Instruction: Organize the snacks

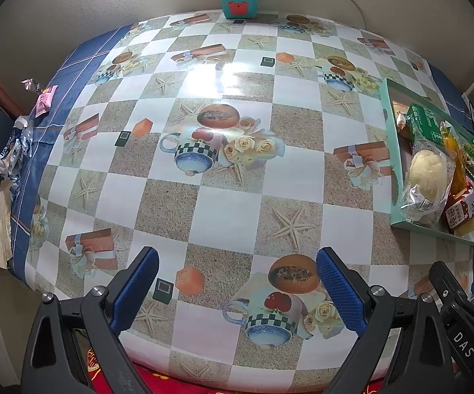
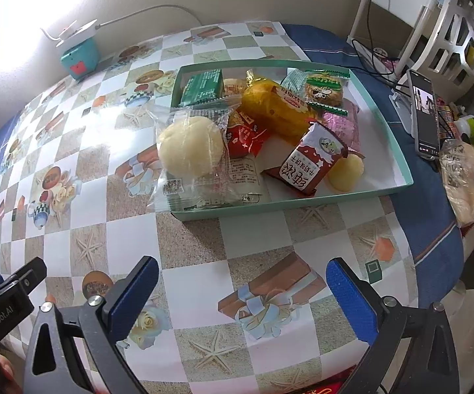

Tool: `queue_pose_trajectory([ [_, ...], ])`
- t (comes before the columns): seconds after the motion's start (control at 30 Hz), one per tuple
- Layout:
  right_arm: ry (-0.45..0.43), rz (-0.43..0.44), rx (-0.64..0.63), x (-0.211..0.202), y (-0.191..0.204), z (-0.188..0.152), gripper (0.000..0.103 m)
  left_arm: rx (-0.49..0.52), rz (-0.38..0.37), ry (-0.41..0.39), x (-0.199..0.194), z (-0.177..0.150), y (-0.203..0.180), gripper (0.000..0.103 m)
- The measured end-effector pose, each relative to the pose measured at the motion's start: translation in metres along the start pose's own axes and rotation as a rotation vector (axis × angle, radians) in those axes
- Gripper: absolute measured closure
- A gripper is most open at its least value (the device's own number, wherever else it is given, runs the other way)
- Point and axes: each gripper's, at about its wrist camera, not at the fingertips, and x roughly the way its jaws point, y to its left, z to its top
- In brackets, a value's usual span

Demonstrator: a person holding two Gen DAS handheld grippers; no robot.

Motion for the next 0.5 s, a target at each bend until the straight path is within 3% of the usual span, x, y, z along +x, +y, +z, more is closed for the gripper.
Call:
queue_pose_trajectory([
  [0.5, 0.0, 0.0, -0.005, 0.0004, 0.0014, 0.0002, 0.0, -0.015, 0.0, 0.01, 0.0011, 0.0004, 0.0012, 0.006],
])
